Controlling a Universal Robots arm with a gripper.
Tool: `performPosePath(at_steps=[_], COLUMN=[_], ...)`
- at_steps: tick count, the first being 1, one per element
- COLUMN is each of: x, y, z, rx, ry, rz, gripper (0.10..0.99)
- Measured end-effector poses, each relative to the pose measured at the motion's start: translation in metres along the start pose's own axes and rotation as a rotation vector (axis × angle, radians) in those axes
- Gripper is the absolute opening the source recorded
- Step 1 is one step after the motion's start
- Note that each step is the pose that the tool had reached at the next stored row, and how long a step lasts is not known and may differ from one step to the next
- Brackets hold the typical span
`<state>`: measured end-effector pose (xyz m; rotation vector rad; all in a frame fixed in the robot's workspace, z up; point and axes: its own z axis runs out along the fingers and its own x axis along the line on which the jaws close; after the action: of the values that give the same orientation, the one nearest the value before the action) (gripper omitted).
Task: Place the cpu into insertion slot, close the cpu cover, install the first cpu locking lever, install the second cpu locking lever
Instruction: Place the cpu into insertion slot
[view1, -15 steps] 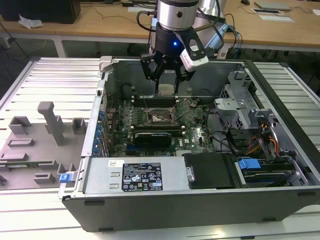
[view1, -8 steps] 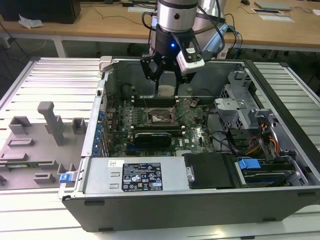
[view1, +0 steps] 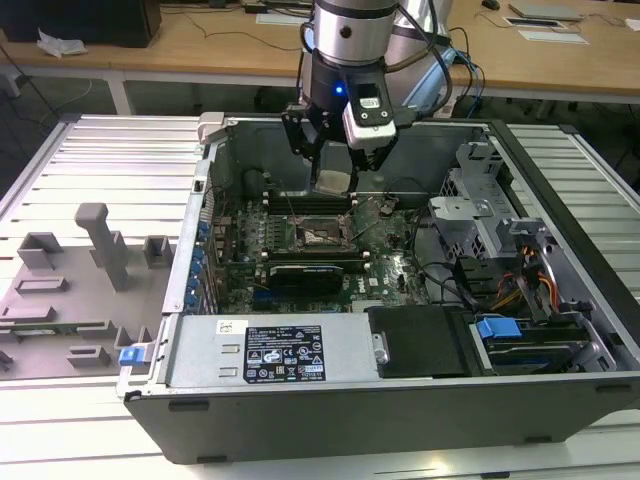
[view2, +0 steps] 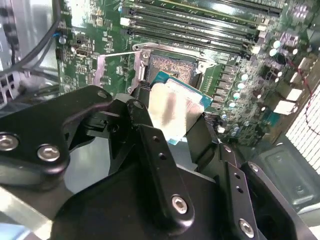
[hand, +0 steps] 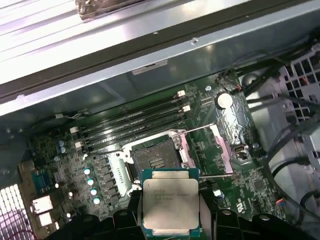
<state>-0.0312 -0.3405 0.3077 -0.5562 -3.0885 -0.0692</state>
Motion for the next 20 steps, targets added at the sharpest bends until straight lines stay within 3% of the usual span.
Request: performPosePath(at_steps=[13,20], x=[0.0,0.0], y=[0.0,-0.0001], z=[0.0006,0.001], rx=[0.009,0.016], ry=[-0.0141,-0.0249], rz=[0.23,0.394], gripper=[0.541,0.541])
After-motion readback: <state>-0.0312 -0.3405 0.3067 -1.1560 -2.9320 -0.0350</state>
